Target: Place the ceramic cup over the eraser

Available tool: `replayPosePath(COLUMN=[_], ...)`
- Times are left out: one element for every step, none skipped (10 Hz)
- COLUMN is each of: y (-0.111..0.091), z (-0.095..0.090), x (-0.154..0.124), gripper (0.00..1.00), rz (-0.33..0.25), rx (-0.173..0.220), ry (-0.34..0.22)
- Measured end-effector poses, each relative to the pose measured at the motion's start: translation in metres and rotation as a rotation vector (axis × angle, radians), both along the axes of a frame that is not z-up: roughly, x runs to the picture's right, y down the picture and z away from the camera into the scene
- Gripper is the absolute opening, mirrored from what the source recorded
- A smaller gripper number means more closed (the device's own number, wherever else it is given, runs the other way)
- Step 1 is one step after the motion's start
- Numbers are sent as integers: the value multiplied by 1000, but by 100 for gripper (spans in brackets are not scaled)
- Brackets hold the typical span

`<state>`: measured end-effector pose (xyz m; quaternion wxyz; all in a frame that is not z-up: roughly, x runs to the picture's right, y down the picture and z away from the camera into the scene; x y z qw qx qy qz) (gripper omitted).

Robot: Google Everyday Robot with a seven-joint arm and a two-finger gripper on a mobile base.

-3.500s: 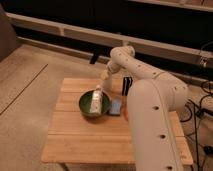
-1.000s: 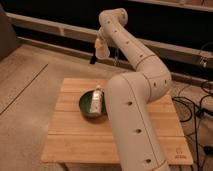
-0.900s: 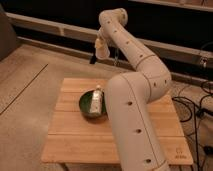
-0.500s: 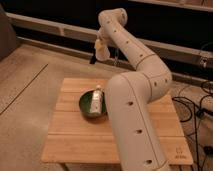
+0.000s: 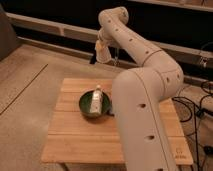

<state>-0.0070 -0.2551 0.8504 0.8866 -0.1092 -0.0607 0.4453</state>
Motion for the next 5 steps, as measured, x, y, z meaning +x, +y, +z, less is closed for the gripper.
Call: replayPosePath(y=[4,8,17,29,35], z=[-3,-7,-12,-19,-23], x=[-1,0,2,11,18], gripper=[0,0,0,0,0], rz=[20,46,83,133,158], rx=[0,0,-4,-10,-13], ry=[-1,-1,2,16,31])
